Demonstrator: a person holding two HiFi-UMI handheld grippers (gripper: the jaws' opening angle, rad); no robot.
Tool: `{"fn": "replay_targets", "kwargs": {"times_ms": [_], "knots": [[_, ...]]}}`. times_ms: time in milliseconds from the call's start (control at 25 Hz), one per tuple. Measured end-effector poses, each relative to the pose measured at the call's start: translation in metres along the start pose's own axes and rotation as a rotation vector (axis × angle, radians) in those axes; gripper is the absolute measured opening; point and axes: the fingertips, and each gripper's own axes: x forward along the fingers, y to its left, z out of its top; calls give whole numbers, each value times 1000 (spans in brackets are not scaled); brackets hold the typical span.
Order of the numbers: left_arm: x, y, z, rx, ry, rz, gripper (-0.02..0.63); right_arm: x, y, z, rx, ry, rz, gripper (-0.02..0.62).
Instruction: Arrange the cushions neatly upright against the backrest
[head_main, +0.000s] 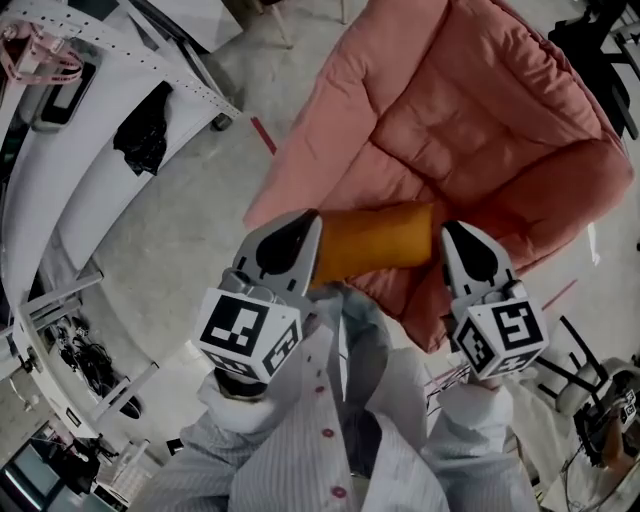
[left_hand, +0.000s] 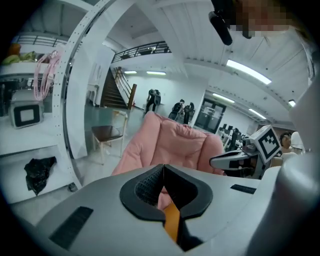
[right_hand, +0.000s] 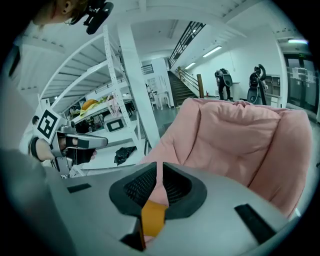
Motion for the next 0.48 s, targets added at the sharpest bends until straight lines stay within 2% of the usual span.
{"fn": "replay_targets", "kwargs": {"times_ms": [240,480], "knots": [[30,40,-71,-71,93,85,11,40,-28,-52,36,63,-14,15],[59,60,-127,-137,158,110,12,72,-54,-113,66,141,-15,17]]}}
